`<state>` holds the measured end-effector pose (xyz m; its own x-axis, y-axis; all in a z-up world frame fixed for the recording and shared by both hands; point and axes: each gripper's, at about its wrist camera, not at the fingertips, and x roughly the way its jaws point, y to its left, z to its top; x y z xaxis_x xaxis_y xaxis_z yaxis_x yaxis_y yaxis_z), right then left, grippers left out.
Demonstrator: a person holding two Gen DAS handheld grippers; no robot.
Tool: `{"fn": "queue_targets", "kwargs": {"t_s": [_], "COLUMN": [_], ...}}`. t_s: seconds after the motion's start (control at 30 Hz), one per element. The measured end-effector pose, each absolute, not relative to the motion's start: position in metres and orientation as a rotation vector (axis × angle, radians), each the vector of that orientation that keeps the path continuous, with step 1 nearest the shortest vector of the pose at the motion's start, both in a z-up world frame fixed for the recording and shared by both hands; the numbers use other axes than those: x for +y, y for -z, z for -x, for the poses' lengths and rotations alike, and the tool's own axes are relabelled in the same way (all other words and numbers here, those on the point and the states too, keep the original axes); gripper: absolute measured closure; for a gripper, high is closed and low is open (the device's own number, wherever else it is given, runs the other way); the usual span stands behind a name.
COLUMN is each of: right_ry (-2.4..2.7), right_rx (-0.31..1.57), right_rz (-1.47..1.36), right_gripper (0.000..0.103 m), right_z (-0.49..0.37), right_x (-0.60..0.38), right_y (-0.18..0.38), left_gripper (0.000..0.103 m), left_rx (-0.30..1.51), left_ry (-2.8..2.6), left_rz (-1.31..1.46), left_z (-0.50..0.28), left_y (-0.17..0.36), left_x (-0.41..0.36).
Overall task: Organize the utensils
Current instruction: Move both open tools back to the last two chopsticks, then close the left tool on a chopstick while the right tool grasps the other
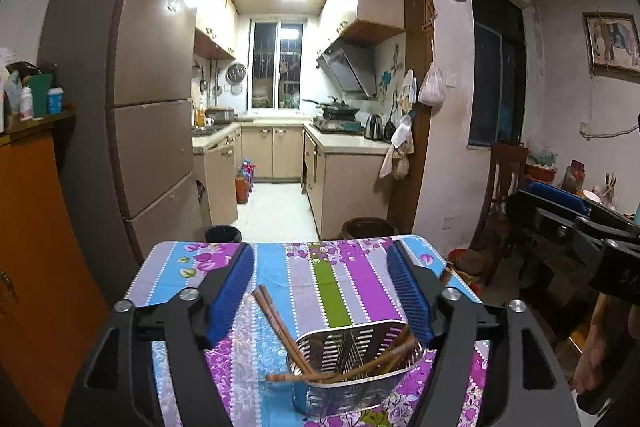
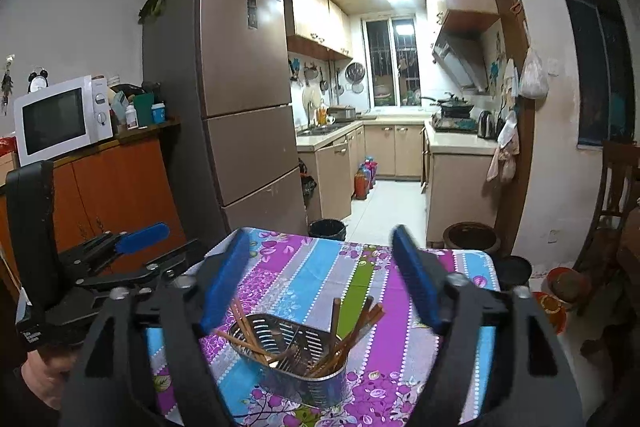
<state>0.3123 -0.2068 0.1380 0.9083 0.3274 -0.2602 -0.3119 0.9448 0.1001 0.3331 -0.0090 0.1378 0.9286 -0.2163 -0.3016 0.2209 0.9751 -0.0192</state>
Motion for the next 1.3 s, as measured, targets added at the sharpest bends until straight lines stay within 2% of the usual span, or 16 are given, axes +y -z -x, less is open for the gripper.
{"fn": "queue_targets", "kwargs": {"t_s": [0.27,0.43,0.6,0.63,0.7,0.73,0.8,0.87,1.07,1.1,1.3], "right_ry": [-0.321,-0.321,-0.308,-0.308,-0.322,-0.319,-0.320,-0.322,-0.294,-0.292,-0.255], "right_rx": [0.141,0.110,0.144,0.169,0.232,0.273,0.333,0.390,0.443,0.444,0.445], "right_rz": [0.023,0.020,-0.004,-0.010,-0.023,-0.023,-0.019,-0.027,0.001,-0.001,-0.003], "right_gripper": [0.006,0.006,0.007,0.009,0.032,0.038,0.058,0.066,0.079,0.081,0.084], "right_z": [-0.203,-0.131,-0.080,-0.075,-0.068,-0.065,-0.062,-0.060,-0.056,-0.055,-0.057], "right_x": [-0.210,-0.224,-0.239,-0.241,-0.240,-0.241,-0.240,-0.240,-0.236,-0.238,-0.245], "right_y": [-0.117,-0.071,-0.003,0.014,0.045,0.067,0.094,0.121,0.161,0.163,0.170], "left_gripper": [0.014,0.008,0.007,0.007,0.007,0.007,0.008,0.013,0.026,0.031,0.049], "left_rx": [0.178,0.153,0.256,0.268,0.318,0.337,0.364,0.362,0.377,0.384,0.391], "left_ry": [0.215,0.217,0.210,0.195,0.210,0.212,0.238,0.248,0.292,0.298,0.307], "left_rz": [-0.057,-0.065,-0.033,-0.042,-0.035,-0.041,-0.061,-0.081,-0.118,-0.126,-0.142], "left_z": [-0.227,-0.158,-0.115,-0.109,-0.097,-0.089,-0.078,-0.068,-0.052,-0.052,-0.058], "left_y": [-0.123,-0.083,-0.008,0.007,0.039,0.060,0.087,0.102,0.133,0.137,0.145], "left_x": [0.004,0.019,0.026,0.025,0.021,0.016,0.003,-0.008,-0.032,-0.035,-0.044]}}
